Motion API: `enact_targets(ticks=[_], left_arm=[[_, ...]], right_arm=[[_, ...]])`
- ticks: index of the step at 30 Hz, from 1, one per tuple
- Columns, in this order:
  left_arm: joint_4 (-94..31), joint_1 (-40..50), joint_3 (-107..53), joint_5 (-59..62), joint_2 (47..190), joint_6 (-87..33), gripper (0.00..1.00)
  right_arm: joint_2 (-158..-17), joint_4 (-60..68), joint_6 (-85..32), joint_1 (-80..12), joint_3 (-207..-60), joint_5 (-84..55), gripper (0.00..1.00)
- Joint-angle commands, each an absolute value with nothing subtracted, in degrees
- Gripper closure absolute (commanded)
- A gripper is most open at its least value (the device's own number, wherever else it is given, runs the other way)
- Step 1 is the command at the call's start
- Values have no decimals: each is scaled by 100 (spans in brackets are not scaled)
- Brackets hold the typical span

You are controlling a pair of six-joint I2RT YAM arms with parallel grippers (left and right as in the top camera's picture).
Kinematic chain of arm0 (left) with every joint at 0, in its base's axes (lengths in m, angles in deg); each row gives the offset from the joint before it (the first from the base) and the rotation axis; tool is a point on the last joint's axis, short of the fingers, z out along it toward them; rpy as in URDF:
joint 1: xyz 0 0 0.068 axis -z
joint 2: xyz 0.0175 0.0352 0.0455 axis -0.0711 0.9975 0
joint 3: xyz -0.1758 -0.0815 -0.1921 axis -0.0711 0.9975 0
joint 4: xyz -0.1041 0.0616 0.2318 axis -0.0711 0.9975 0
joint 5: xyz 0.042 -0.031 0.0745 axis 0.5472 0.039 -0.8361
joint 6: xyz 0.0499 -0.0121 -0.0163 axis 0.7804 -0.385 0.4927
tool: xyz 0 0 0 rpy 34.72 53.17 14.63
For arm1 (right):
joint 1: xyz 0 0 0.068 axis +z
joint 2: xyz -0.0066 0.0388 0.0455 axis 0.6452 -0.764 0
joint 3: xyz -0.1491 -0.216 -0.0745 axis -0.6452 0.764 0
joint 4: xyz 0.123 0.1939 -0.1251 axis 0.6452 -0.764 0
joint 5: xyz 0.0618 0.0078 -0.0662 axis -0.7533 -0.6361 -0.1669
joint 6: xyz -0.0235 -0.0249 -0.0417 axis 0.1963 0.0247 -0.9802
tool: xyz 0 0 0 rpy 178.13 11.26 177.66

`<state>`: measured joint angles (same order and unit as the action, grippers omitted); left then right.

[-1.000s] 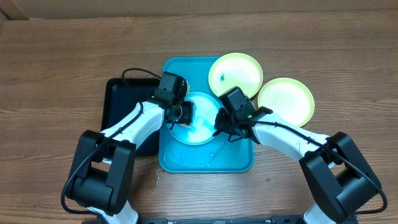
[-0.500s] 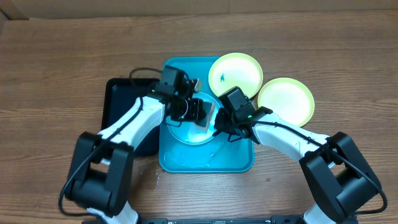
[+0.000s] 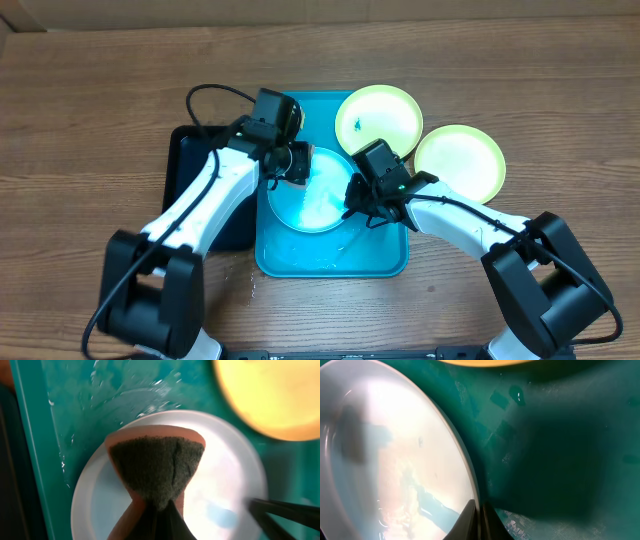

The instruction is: Clean dirty plates on tray and stack at the side

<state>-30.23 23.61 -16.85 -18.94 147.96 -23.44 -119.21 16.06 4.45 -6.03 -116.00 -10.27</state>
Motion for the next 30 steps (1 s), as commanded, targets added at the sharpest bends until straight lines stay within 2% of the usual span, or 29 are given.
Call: enact_targets(ticks=[1,5,9,14,18,24,30], left_arm=[[-3045,2435,-1707,-2222,15305,-2379,96],[-3045,2435,-1707,-2016,15817,-2392,96],[-2999,2435,-1707,-1181,15983,-2239,96],[-2997,2424,-1766,-242,15685,-2049,96],[-2968,2424,-1853,58,15163,-2027,96],[-2772,2385,-1870,-364,14037,-1859,96],[-2063,2061,-1870,-2038,13329,-1864,96]], right_arm=[[-11932,1625,417,-600,-11609,-1035,96],[-11932,1625,417,-600,-11609,-1035,96],[-11932,1625,417,-600,-11609,-1035,96],[-11932,1623,417,-600,-11609,-1035,96],[-11932,1616,415,-600,-11609,-1035,96],[-11932,1603,417,-600,-11609,-1035,96],[-11932,1601,415,-600,-11609,-1035,96]])
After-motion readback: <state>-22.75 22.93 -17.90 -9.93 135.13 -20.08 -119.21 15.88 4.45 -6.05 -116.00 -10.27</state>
